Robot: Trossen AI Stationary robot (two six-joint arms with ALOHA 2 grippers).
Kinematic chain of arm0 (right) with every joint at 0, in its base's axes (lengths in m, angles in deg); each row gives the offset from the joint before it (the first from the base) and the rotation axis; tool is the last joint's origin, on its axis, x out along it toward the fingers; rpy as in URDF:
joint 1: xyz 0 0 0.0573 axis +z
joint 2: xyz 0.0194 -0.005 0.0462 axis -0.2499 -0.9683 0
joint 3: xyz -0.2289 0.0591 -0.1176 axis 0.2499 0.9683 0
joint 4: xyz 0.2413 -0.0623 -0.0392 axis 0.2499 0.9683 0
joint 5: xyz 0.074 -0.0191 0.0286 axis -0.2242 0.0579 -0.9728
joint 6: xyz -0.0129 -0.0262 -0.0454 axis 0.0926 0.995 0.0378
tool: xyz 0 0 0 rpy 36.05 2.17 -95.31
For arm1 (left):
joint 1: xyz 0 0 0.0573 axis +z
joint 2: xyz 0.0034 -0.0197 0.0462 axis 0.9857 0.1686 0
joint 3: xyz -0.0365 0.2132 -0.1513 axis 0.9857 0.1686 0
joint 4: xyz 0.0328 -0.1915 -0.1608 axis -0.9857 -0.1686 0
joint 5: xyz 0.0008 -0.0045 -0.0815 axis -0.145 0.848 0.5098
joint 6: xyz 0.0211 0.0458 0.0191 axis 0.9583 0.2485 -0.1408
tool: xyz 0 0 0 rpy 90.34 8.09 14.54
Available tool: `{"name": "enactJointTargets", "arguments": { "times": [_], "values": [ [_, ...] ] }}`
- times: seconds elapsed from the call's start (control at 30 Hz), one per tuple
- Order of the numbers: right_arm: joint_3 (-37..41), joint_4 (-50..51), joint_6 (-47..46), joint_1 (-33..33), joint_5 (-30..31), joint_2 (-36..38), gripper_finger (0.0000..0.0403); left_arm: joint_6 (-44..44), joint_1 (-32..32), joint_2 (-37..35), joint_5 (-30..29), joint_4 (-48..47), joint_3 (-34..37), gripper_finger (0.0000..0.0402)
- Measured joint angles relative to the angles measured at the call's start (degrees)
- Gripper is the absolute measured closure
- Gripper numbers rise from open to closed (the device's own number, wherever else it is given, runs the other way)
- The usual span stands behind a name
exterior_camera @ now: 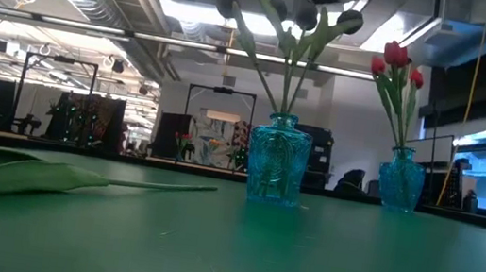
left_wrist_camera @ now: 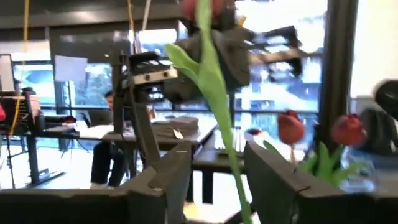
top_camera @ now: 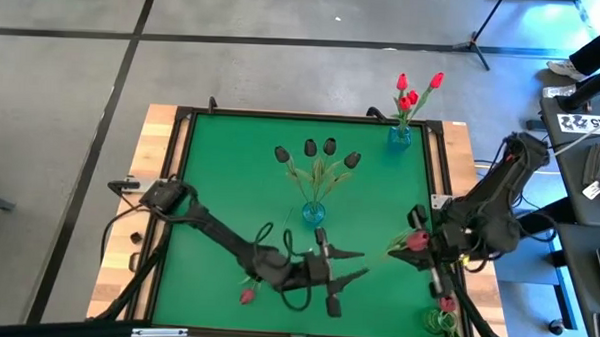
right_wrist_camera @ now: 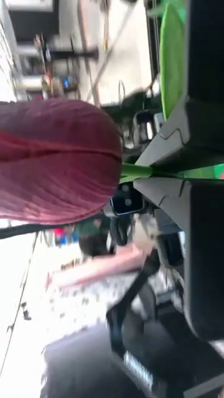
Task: Sort flowers into vase by color
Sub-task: Put the pink tulip into the green vase
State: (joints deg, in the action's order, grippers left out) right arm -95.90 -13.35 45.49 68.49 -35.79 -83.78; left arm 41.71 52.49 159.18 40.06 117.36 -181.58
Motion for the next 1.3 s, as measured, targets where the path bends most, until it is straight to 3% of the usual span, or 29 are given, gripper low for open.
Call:
{"name": "enactJointTargets", "arguments": {
  "times": [0.17,0.4,0.57,0.73,0.9,1.3],
  "values": [
    [0.0,8.2,-4.3,0.0,-6.3,6.4,0.0397,0.1,-4.6,-3.2,-3.2,-11.4,0.0,0.0232],
    [0.0,18.6,-6.1,0.0,-25.0,18.0,0.0398,1.4,-11.2,-3.5,-14.4,-19.3,0.0,0.023],
    [-2.4,24.9,-8.3,0.0,-25.6,25.6,0.0397,1.5,-13.0,-3.5,-18.9,-19.7,0.0,0.023],
    [-7.2,32.6,-8.6,0.0,-30.5,29.9,0.0399,0.6,-12.2,-3.5,-19.4,-20.2,0.0,0.023],
    [-14.0,45.2,-12.7,0.0,-38.6,30.7,0.0398,-2.0,-10.9,-3.5,-19.5,-21.6,0.0,0.023],
    [-18.2,58.5,-17.1,0.0,-39.1,30.6,0.04,-4.9,-9.6,-3.5,-19.4,-22.4,0.0,0.023]
  ]
}}
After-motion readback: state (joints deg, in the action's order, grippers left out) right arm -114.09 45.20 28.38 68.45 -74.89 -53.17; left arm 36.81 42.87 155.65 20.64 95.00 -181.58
